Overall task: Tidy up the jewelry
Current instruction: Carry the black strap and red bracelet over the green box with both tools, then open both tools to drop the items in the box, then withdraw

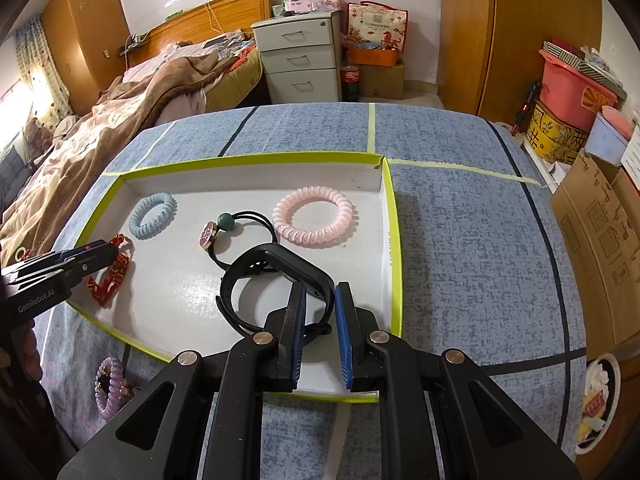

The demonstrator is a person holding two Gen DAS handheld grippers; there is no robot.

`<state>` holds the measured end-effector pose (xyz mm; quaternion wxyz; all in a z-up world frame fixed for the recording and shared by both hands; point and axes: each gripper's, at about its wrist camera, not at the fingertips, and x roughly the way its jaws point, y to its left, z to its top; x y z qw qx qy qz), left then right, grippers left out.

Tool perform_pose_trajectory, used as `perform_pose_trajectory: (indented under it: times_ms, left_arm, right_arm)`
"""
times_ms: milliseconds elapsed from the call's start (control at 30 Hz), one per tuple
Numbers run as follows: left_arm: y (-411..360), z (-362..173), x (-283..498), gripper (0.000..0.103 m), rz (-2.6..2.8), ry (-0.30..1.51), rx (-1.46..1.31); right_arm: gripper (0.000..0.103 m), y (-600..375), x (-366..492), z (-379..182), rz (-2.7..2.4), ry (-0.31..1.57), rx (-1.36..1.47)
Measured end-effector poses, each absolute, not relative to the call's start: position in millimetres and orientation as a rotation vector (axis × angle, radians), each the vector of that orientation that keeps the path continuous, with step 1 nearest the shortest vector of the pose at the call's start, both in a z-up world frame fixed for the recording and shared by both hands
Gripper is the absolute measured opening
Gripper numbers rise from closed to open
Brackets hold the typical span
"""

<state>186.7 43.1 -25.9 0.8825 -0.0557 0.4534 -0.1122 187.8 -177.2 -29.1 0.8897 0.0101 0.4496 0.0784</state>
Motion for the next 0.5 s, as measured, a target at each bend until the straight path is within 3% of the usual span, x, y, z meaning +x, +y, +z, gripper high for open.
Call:
perform_pose_trajectory:
  times_ms: [300, 433, 500]
  left_arm:
    - [42.1, -25.3, 186.4, 0.036, -0.253, 0.94, -0.124]
    - [42.1, -24.2, 184.8, 0.036, -0.253, 0.937, -0.13]
    - [42.6, -23.2, 183.0, 0.04, -0.255, 0.931, -0.132]
  right_arm:
    - [0.017, -178.3, 187.2, -28.3, 0.166, 0.929, 0.021]
    - [0.03, -177.2, 184.2, -26.8, 0.181, 0.918, 0.026]
    - [0.031, -176.6, 183.2, -25.8, 0.18, 0.913, 0.023]
